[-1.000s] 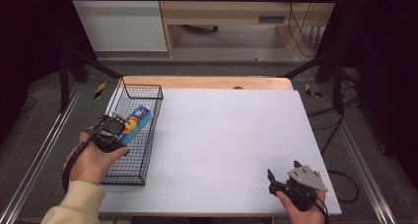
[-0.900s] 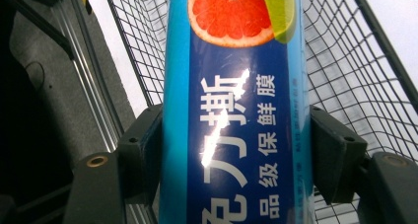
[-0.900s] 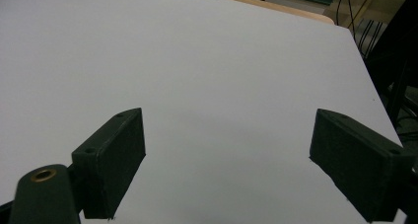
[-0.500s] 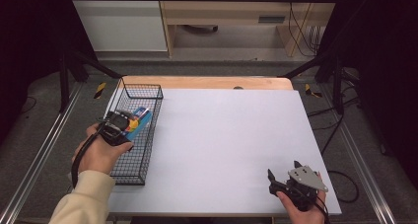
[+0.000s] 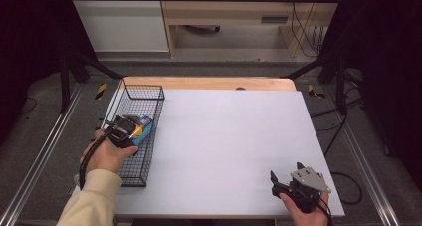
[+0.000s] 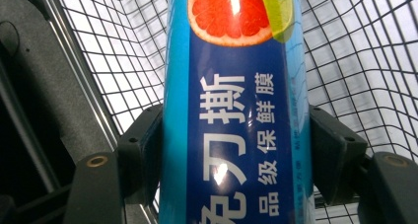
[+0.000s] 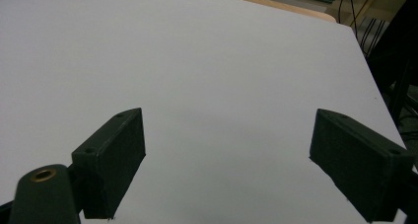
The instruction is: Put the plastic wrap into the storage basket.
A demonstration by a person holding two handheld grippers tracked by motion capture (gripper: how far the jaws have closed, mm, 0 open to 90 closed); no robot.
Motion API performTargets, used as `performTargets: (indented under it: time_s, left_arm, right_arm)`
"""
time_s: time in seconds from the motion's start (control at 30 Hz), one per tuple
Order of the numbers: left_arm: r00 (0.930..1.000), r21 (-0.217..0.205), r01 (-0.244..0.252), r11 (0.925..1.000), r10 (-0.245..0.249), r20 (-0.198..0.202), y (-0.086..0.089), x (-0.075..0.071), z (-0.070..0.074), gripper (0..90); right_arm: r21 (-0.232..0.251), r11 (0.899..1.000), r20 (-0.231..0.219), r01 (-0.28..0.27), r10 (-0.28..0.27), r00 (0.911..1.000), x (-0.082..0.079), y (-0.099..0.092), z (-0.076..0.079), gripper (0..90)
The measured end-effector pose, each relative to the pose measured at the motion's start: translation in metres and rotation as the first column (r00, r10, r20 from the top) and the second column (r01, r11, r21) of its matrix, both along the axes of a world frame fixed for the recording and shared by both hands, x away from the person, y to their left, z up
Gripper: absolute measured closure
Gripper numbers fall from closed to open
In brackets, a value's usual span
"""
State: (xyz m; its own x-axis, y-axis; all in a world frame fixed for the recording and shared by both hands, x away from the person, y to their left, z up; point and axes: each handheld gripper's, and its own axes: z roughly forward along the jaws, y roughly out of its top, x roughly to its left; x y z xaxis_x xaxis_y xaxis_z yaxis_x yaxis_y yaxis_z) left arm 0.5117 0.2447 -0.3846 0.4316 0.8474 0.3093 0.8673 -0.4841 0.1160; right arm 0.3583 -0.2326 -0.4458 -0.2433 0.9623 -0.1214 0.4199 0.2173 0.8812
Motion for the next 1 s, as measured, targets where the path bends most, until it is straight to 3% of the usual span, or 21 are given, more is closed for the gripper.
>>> performTargets:
  time_s: [0.3,0.43,0.53,0.67,0.77,0.87,1.0]
  left_arm:
    - [1.0,-0.003,0.003,1.0,-0.003,0.008,0.0,0.0,-0.003,31.7]
    - [0.9964,0.002,0.021,0.9998,-0.022,0.082,0.002,-0.005,0.004,25.6]
    - [0.986,-0.015,0.034,0.9993,-0.031,0.164,0.004,-0.013,0.016,18.3]
    - [0.9569,-0.054,0.09,0.9945,-0.072,0.281,0.002,-0.03,0.034,13.7]
    - [0.9252,-0.123,0.138,0.9827,-0.084,0.37,-0.001,-0.045,0.044,11.0]
    - [0.8949,-0.197,0.212,0.9573,-0.109,0.433,-0.009,-0.059,0.044,8.8]
    - [0.8543,-0.269,0.319,0.9089,-0.152,0.497,-0.026,-0.073,0.038,7.6]
  right_arm:
    - [-0.003,1.0,-0.006,-0.006,0.006,1.0,0.0,0.001,0.0,13.8]
    - [-0.003,1.0,-0.01,-0.007,0.007,0.9999,0.0,0.0,-0.001,13.6]
    - [-0.002,1.0,-0.008,-0.007,0.007,0.9999,0.0,0.0,0.0,13.4]
    - [-0.001,1.0,-0.001,-0.002,0.002,1.0,0.0,-0.001,0.0,12.4]
    - [0.003,1.0,-0.002,0.006,-0.006,1.0,0.001,-0.003,0.0,11.4]
    - [0.007,1.0,-0.007,0.007,-0.007,1.0,0.002,-0.004,-0.001,9.7]
    - [0.009,1.0,-0.013,0.002,-0.002,0.9999,0.004,-0.005,-0.002,6.6]
